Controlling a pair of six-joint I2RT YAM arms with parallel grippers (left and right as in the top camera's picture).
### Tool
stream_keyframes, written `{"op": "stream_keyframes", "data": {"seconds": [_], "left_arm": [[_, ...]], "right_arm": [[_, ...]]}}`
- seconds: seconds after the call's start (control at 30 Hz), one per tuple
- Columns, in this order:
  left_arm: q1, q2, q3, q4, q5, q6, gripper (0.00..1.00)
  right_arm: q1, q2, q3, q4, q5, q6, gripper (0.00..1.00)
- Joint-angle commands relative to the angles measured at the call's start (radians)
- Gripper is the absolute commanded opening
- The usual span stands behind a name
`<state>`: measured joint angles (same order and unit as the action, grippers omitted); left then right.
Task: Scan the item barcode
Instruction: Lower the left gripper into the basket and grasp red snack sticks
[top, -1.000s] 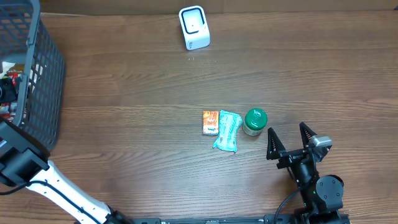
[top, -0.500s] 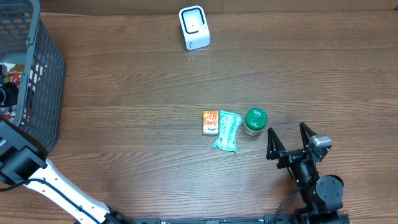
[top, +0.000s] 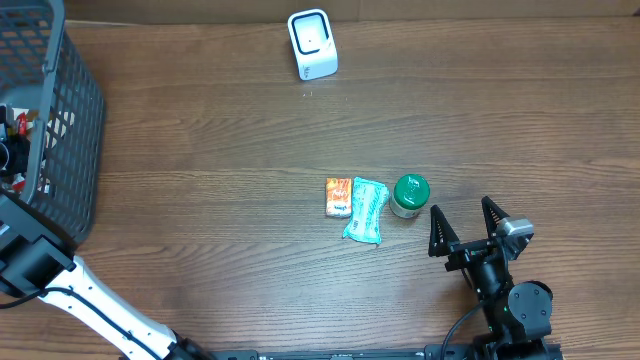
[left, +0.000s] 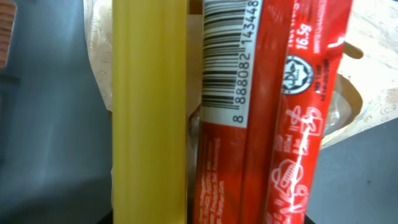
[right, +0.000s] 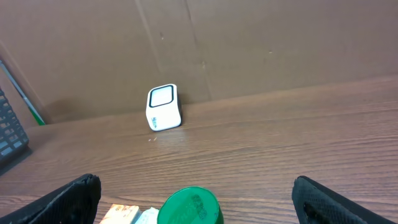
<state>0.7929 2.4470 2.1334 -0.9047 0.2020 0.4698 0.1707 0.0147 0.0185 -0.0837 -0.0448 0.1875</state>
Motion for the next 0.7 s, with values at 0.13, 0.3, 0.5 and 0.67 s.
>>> {"op": "stream_keyframes", "data": {"seconds": [0.13,0.3,0.5,0.67], "left_arm": [[-0.008,-0.12,-0.021,0.006,0.027,-0.162,0.17],[-0.009,-0.272,-0.021,0.026,0.028,-0.263,0.17],[-0.04,-0.483,-0.021,0.028,0.026,-0.368,0.18],[-0.089,-0.655,-0.021,0.021,-0.007,-0.452,0.18]], "right_arm": [[-0.004,-0.012,-0.011,0.003,0.006,0.007,1.0],[-0.004,-0.012,-0.011,0.003,0.006,0.007,1.0],[-0.004,-0.012,-0.011,0.003,0.006,0.007,1.0],[-0.004,-0.012,-0.011,0.003,0.006,0.007,1.0]]}}
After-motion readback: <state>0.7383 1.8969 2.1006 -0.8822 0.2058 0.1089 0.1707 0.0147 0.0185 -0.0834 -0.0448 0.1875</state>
